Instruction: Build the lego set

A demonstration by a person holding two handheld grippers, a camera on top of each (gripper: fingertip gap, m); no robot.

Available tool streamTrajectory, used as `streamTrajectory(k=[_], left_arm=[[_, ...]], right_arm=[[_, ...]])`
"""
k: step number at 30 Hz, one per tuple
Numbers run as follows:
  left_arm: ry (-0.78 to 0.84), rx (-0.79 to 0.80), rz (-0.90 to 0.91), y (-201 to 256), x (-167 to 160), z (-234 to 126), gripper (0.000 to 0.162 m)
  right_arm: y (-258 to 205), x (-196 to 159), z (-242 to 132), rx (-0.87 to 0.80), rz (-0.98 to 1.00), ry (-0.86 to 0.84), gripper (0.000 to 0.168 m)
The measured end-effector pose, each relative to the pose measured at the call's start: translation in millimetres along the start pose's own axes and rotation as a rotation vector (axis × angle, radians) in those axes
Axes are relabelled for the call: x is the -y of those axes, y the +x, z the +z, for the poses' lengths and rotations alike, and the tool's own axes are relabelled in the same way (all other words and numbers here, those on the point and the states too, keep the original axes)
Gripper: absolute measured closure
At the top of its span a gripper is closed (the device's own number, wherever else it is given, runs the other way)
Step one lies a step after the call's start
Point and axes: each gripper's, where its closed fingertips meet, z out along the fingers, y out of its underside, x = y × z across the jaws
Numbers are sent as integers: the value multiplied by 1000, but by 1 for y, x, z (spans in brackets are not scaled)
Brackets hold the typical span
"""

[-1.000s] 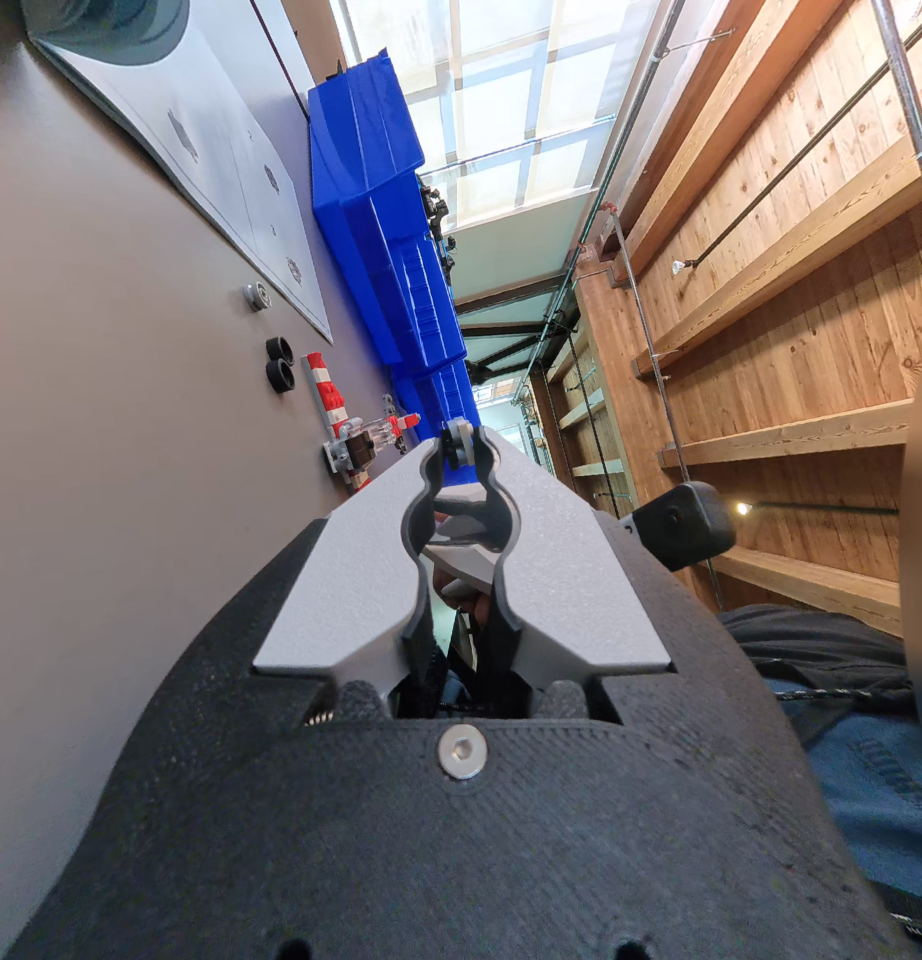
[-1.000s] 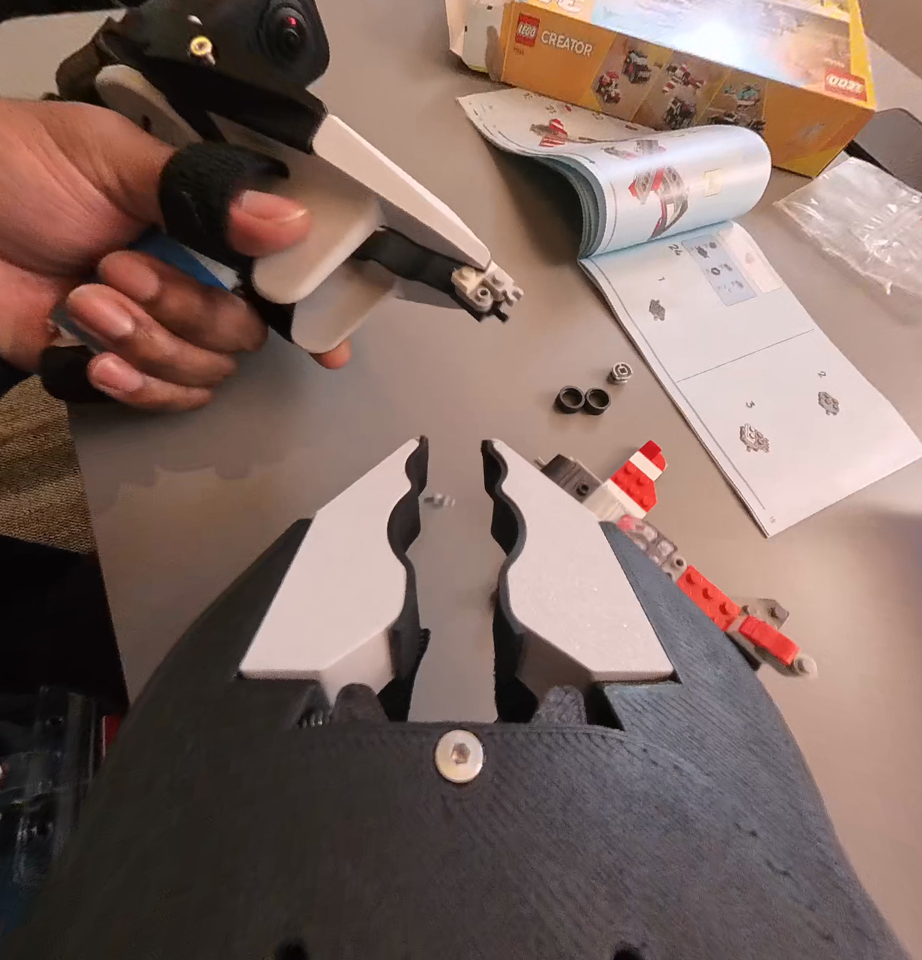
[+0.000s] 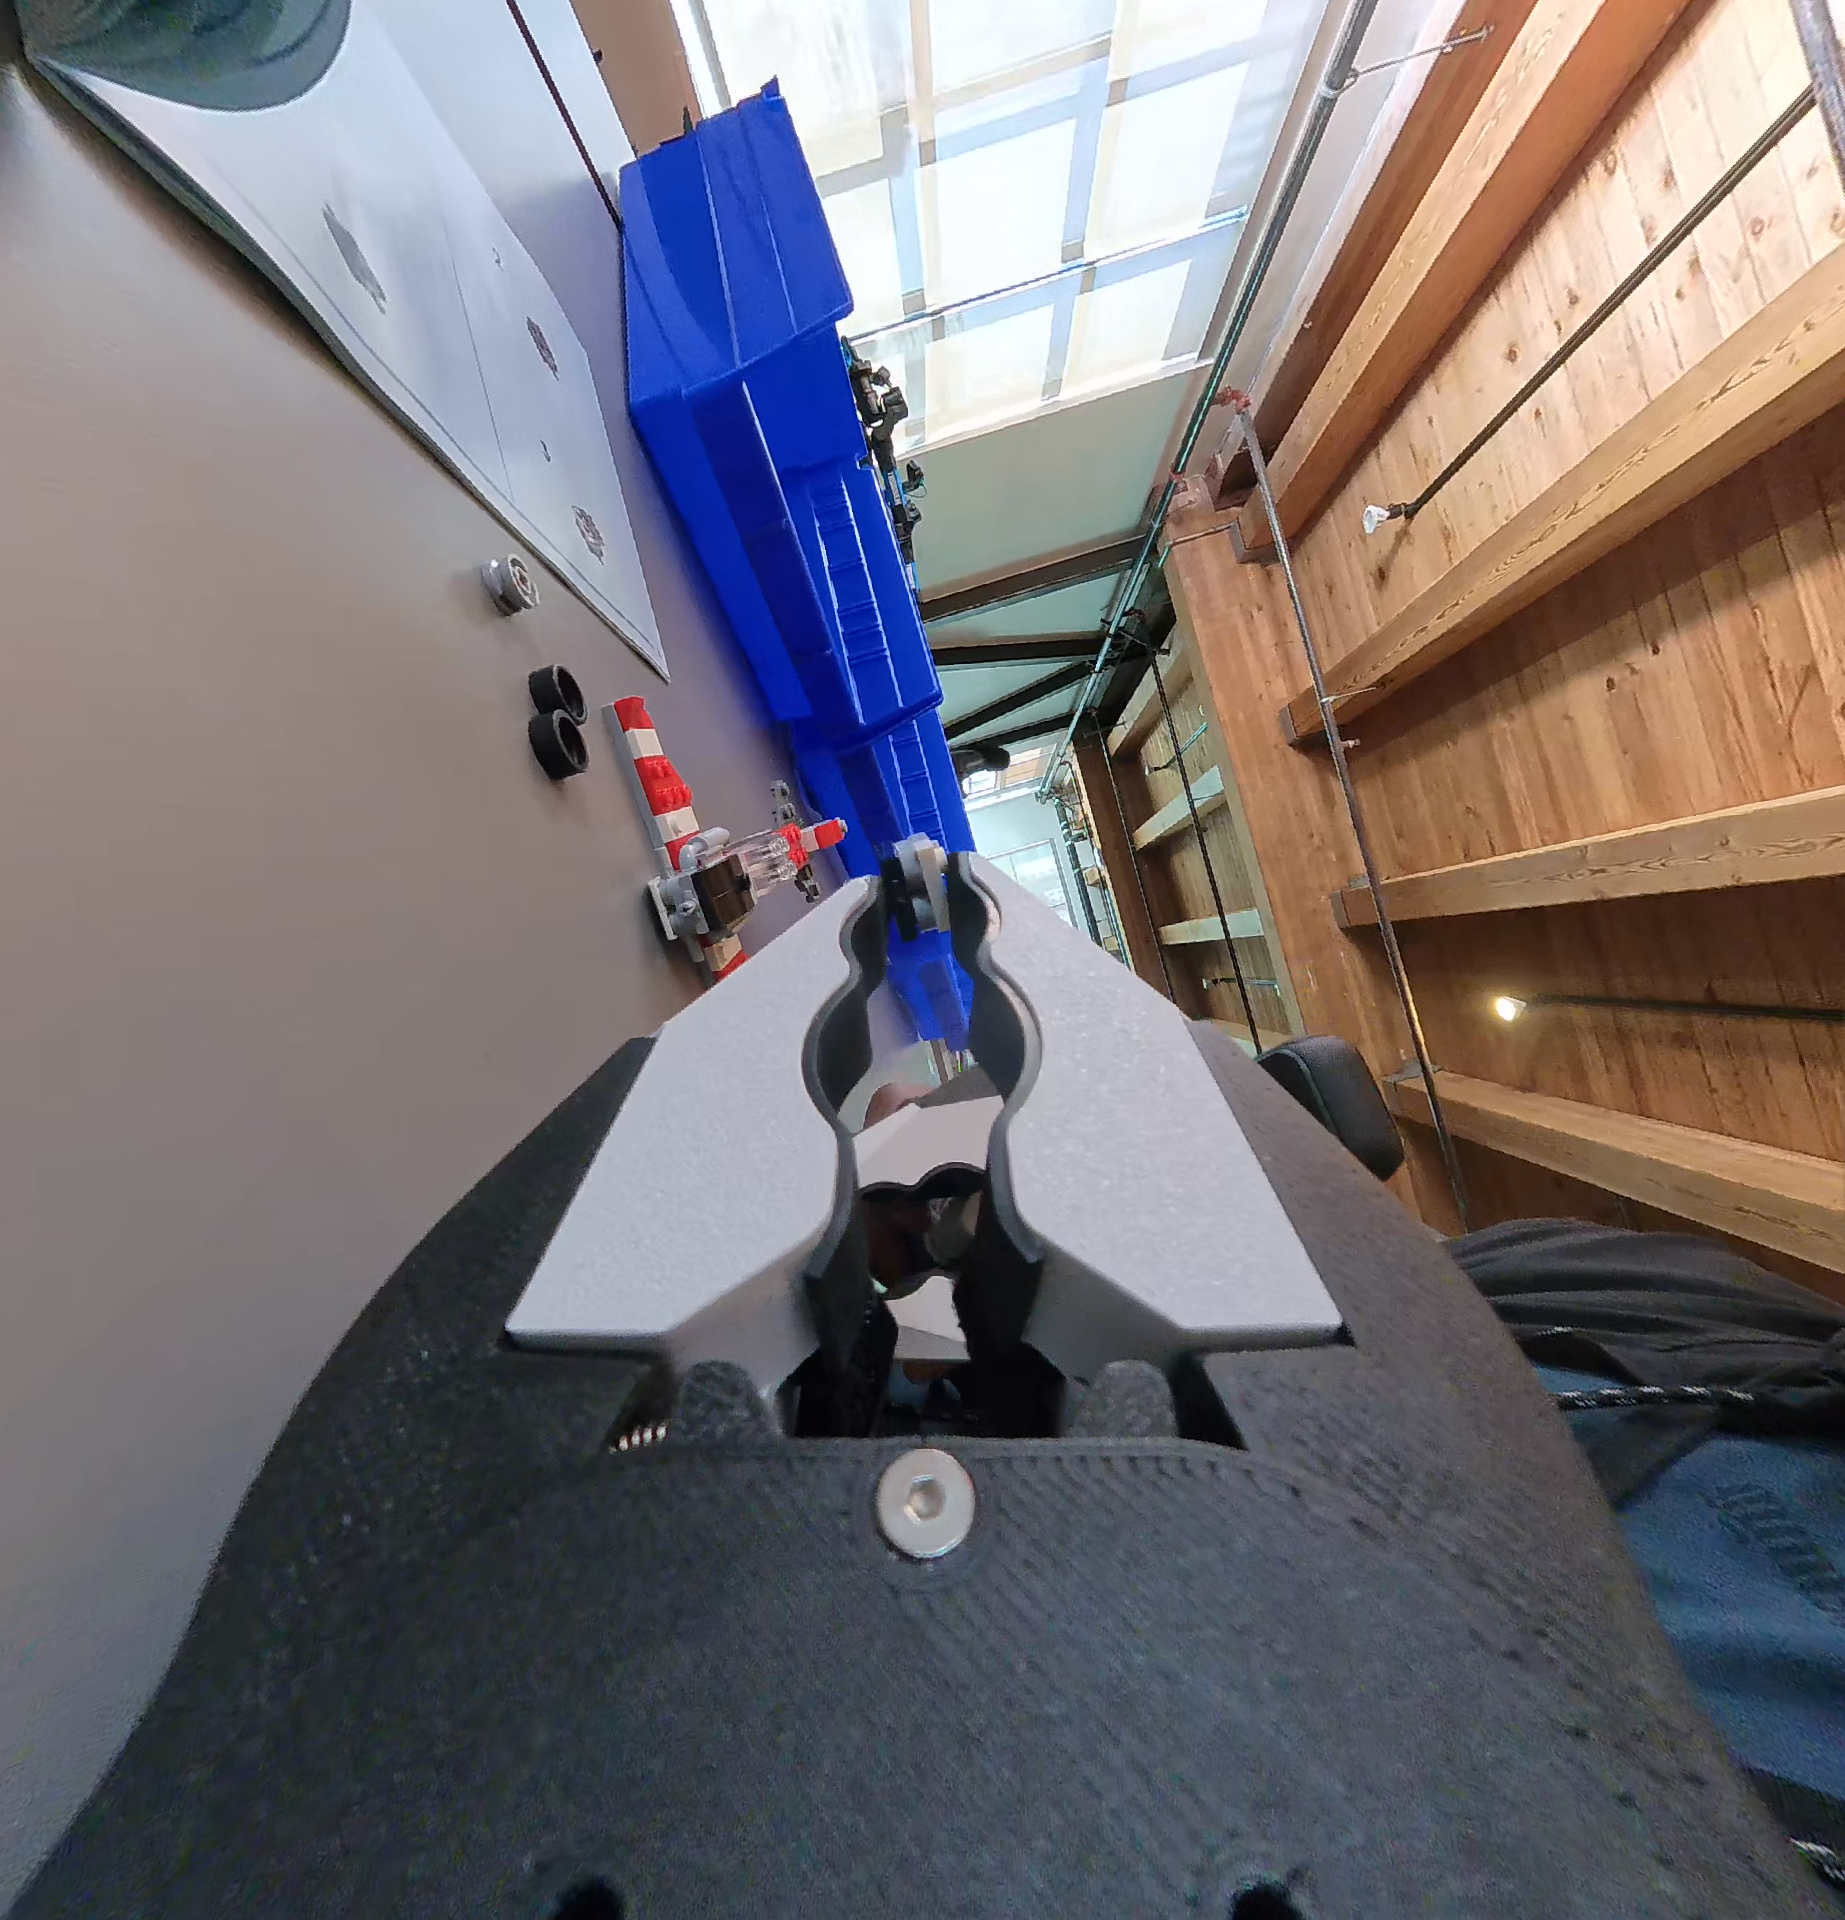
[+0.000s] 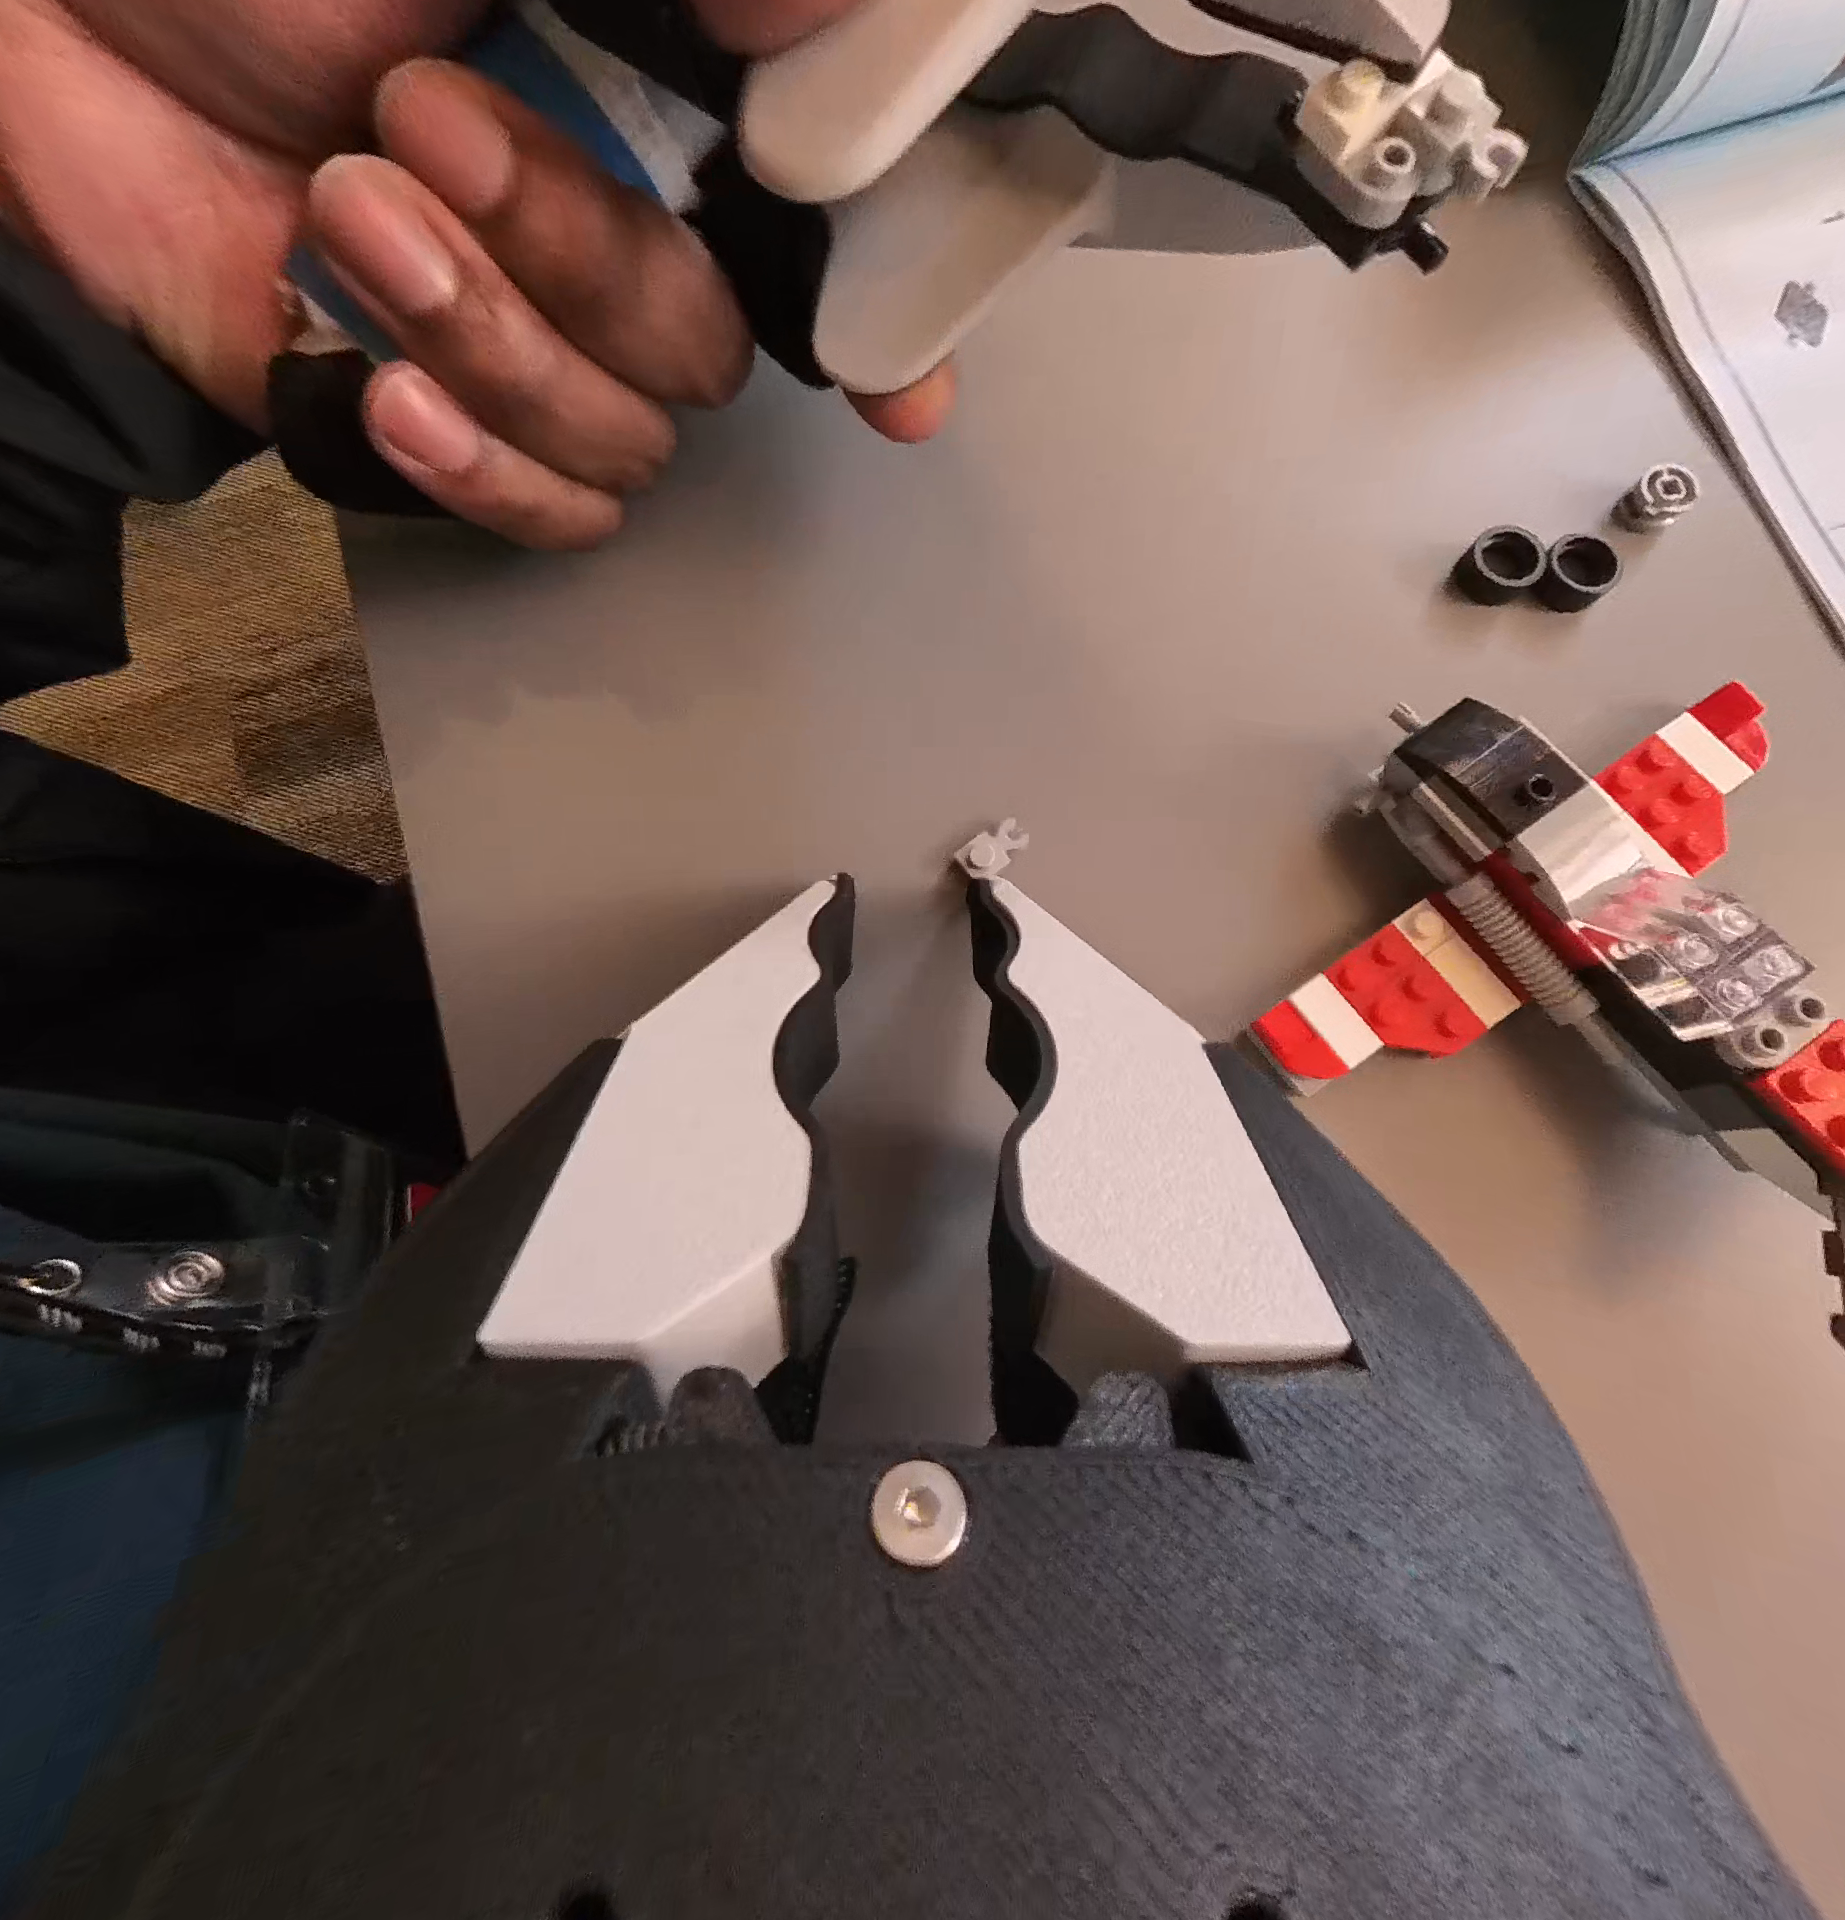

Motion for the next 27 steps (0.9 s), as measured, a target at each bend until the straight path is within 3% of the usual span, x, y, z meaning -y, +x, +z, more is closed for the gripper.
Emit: streamTrajectory(k=[1,20,24,27], left_arm=[[0,0,0,0,0,0,151],[5,0,1,1,1,-2,151],[7,-1,-1,1,2,-2,151],[2,-4,-1,1,1,-1,151]], right_arm=[[0,0,0,-4,-4,0,146],[-8,16,5,14,-38,41,143],[13,25,-4,28,-141,84,142],[12,17,1,146,-291,22,141]])
